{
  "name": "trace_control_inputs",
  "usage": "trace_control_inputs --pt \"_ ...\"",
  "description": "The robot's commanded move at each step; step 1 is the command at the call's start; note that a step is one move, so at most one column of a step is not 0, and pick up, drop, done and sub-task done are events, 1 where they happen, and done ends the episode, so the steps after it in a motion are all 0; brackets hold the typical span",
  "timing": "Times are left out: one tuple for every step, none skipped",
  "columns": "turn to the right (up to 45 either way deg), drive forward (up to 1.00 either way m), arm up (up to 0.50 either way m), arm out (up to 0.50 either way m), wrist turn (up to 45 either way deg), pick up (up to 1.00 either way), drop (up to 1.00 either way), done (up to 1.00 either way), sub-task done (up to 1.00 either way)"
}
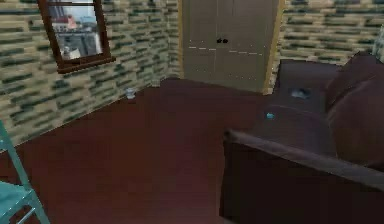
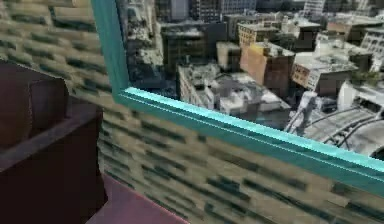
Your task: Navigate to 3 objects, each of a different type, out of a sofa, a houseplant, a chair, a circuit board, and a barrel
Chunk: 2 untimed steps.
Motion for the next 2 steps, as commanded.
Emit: trace_control_inputs --pt "-45.0 0.0 0.0 0.0 0.0 0.0 0.0 0.0 0.0" --pt "-45.0 0.0 0.0 0.0 0.0 0.0 0.0 0.0 0.0"
